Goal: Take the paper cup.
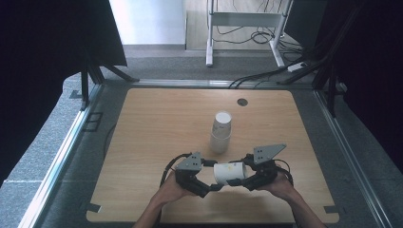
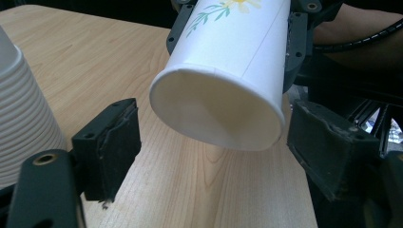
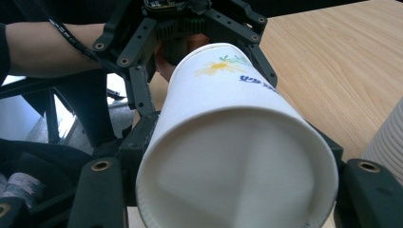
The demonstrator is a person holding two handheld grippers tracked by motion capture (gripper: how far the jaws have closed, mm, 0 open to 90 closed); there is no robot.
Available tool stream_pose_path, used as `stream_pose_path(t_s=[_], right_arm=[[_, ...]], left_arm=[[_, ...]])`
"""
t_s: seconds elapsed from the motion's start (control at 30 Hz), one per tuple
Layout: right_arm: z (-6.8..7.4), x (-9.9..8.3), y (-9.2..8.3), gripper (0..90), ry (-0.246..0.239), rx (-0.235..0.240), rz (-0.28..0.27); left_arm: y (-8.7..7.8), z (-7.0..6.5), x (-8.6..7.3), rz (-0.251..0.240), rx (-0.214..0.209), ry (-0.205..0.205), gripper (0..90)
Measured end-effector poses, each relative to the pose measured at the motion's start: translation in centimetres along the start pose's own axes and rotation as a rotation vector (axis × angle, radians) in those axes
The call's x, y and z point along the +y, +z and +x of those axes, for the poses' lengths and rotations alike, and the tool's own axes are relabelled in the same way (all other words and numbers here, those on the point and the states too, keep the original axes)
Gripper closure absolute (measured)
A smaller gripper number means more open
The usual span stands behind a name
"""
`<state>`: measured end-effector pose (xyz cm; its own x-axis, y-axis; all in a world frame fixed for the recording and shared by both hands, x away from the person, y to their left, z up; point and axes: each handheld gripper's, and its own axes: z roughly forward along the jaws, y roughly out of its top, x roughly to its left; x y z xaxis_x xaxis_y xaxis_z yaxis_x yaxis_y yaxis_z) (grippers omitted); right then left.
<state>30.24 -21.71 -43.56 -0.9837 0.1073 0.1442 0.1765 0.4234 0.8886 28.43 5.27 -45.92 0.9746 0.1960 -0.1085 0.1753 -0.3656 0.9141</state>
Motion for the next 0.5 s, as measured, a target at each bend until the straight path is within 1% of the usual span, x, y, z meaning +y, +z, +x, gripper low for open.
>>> stream_pose_path(t_s=[0.07,0.23,0.3,0.5], right_arm=[[-0.01,-0.01,-0.02,36.6,-0.001,0.003,-0.001],[-0.03,-0.04,-0.03,36.6,-0.003,0.004,0.000],[-0.04,-0.05,0.00,36.5,-0.002,0.006,0.001],[-0.06,-0.05,0.04,36.5,-0.007,0.008,0.005]], left_arm=[[0.02,0.01,-0.08,-0.006,-0.005,0.000,20.9],[0.11,0.03,-0.17,-0.012,-0.012,0.003,24.1],[0.17,0.05,-0.23,-0.020,-0.022,0.002,25.3],[0.19,0.11,-0.38,-0.035,-0.019,0.000,29.6]])
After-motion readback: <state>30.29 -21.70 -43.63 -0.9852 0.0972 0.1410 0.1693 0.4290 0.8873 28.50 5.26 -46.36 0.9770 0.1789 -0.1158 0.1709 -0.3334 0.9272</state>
